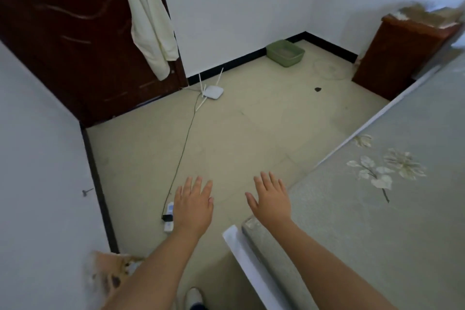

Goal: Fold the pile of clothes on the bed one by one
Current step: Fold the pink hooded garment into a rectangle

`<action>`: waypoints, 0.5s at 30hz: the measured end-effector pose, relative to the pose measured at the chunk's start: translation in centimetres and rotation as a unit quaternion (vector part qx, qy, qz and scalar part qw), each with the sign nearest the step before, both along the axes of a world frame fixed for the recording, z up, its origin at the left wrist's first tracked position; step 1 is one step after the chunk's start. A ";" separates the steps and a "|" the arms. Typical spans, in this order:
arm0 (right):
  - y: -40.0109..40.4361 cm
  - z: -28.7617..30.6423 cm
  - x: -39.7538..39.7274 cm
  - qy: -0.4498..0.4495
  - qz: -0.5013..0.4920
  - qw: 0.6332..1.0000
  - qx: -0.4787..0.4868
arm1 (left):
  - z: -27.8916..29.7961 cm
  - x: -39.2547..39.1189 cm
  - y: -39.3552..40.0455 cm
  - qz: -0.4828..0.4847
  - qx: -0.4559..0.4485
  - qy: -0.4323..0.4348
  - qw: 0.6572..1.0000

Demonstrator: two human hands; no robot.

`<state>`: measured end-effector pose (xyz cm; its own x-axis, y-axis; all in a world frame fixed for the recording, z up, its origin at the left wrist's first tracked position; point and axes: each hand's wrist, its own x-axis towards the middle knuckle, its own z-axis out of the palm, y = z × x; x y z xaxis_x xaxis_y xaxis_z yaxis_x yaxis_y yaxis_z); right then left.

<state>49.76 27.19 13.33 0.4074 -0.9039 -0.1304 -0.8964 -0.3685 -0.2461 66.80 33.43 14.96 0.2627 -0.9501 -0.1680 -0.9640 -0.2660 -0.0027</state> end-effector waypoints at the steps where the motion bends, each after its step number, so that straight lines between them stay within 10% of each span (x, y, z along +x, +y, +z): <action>1: -0.7 -0.3 2.5 0.001 -0.008 1.000 0.012 | -0.2 2.4 -0.8 -0.003 0.006 0.003 1.000; 15: -17.2 -2.0 17.4 0.025 -0.112 0.991 0.071 | -2.1 18.9 -20.6 -0.081 0.061 0.013 0.995</action>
